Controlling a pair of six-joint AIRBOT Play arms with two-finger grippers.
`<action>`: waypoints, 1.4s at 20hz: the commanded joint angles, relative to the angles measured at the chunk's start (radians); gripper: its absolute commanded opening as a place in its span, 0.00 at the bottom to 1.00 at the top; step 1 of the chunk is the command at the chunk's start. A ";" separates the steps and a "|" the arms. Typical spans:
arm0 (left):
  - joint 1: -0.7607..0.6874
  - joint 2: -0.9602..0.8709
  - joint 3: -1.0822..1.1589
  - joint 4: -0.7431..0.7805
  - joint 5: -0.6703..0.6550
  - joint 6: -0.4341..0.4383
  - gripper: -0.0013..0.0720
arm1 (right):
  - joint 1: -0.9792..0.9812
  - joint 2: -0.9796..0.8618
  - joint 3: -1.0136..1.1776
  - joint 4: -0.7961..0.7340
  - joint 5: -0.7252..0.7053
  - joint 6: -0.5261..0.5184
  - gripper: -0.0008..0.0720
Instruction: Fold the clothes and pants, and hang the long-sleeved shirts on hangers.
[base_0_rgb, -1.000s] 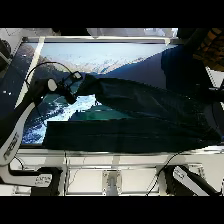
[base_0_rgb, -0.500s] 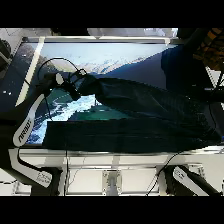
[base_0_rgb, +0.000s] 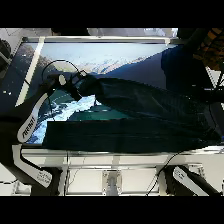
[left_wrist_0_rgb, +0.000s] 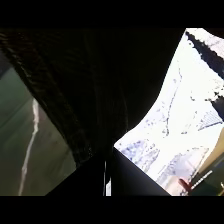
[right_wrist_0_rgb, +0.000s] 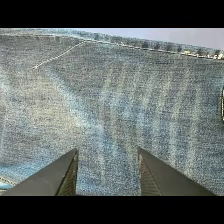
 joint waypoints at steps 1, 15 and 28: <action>0.000 0.099 0.056 0.111 -0.145 -0.105 0.06 | 0.000 0.000 0.001 0.000 0.015 0.002 0.56; 0.005 0.861 0.064 0.396 -0.671 -0.383 0.06 | 0.000 0.000 0.001 0.000 0.103 -0.003 0.56; 0.313 0.412 0.064 0.312 -0.482 -0.382 0.06 | 0.000 -0.226 0.040 -0.167 -0.139 0.045 0.56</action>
